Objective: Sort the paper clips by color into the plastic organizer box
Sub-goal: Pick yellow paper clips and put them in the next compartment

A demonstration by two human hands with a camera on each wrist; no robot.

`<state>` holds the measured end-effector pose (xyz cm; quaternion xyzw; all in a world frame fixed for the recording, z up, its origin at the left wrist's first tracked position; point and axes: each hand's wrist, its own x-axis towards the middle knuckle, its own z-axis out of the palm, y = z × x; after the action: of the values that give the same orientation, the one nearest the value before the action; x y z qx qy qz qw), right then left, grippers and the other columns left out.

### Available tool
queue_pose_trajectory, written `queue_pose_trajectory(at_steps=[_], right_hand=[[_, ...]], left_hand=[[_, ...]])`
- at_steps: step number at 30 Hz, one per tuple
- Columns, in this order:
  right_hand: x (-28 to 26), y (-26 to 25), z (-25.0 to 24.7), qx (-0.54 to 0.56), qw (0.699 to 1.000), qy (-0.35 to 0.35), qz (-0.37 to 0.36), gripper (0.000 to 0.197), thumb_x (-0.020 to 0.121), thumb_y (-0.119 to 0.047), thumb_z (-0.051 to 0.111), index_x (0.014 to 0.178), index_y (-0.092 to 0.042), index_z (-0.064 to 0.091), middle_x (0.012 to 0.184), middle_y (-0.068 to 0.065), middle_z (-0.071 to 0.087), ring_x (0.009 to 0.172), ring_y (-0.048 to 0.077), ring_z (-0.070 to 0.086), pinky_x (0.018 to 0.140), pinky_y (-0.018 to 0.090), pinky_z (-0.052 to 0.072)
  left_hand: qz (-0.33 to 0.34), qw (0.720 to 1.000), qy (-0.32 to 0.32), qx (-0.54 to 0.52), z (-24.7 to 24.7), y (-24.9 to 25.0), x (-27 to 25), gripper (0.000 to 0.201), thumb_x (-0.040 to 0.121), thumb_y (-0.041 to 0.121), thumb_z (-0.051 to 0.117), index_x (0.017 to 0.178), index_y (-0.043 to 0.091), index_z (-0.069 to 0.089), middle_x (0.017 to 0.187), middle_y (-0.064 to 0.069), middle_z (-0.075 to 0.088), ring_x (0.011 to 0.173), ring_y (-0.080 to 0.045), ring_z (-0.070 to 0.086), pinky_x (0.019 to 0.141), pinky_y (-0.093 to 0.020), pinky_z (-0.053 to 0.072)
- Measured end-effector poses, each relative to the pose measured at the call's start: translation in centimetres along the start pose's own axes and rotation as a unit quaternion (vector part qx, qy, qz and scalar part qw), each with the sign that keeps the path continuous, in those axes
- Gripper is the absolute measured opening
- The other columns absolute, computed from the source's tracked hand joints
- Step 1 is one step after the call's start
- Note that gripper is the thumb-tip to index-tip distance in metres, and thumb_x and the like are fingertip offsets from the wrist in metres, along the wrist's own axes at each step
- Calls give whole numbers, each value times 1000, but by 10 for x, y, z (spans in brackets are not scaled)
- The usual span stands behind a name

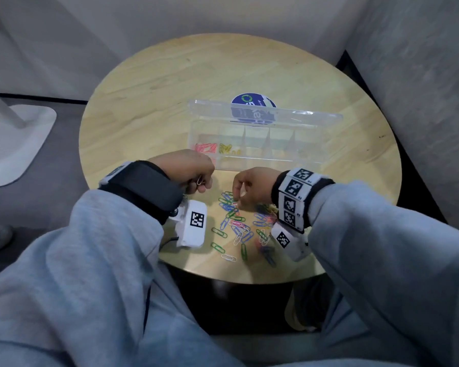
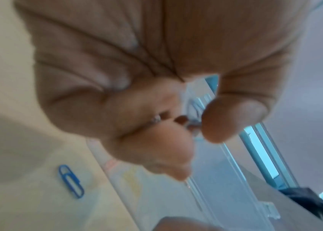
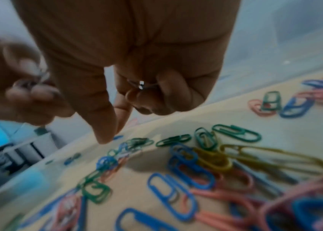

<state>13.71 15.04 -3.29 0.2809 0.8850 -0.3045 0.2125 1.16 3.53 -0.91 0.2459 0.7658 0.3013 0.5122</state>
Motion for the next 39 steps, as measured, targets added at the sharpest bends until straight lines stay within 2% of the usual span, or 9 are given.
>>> queue_pose_trajectory(at_steps=[6,12,17,24,29,31,34,36,39], right_hand=[[8,-4,8,-138,990,6,-18,10,77,-18,63,86,-24,62,81,-7,55,81,20,57,63,23,41],[7,0,7,-162,987,-8,10,10,71,-12,55,69,-22,57,68,-6,57,72,20,57,63,28,51],[1,2,1,-115,993,5,7,19,71,-7,61,81,-21,53,65,-5,48,56,16,45,50,23,36],[5,-4,2,-173,984,-26,-24,20,74,-12,60,85,-29,59,70,-11,43,75,19,51,57,24,39],[7,-7,9,-195,980,-33,-26,13,74,-12,52,79,-23,57,73,-6,53,70,18,48,56,24,38],[5,-7,7,-173,984,-43,-2,11,74,-11,55,73,-22,55,68,-6,54,69,18,51,56,23,41],[-1,-1,-3,-61,996,-50,39,15,72,-10,66,64,-20,57,62,-6,61,61,12,56,58,21,47],[-7,4,-15,33,997,-47,49,21,74,-10,69,61,-20,56,47,-9,58,43,3,52,44,11,40],[-16,8,-37,191,980,-12,47,26,79,-4,65,61,-17,51,52,0,50,41,11,42,41,18,33]], left_hand=[[34,993,19,-109,-4,-2,4,28,80,1,40,56,13,33,53,-7,42,28,-7,35,32,-6,19],[28,988,15,-151,-5,3,-2,31,77,-7,26,55,14,29,43,-1,41,28,-6,30,31,-6,16],[12,988,38,-152,-4,3,-2,27,78,-2,29,56,14,30,47,-2,40,27,-6,29,30,-7,17],[12,991,51,-121,-6,2,0,29,78,-4,31,55,13,30,55,-7,36,29,-7,28,33,-8,16],[12,987,45,-155,-6,1,-2,21,74,4,38,57,12,31,51,-3,40,30,-6,30,30,-8,17],[17,984,44,-171,-6,3,-4,17,68,5,40,57,13,30,53,-3,39,34,-7,30,30,-9,17],[25,984,62,-167,-7,4,-2,26,77,-2,35,57,13,31,58,-6,39,42,-10,30,31,-10,17],[30,985,79,-147,-6,5,0,29,80,-5,35,57,13,33,59,-8,41,46,-13,32,32,-10,19],[33,990,107,-88,0,8,4,29,80,-4,45,59,14,37,58,-7,48,48,-15,37,37,-13,24]])
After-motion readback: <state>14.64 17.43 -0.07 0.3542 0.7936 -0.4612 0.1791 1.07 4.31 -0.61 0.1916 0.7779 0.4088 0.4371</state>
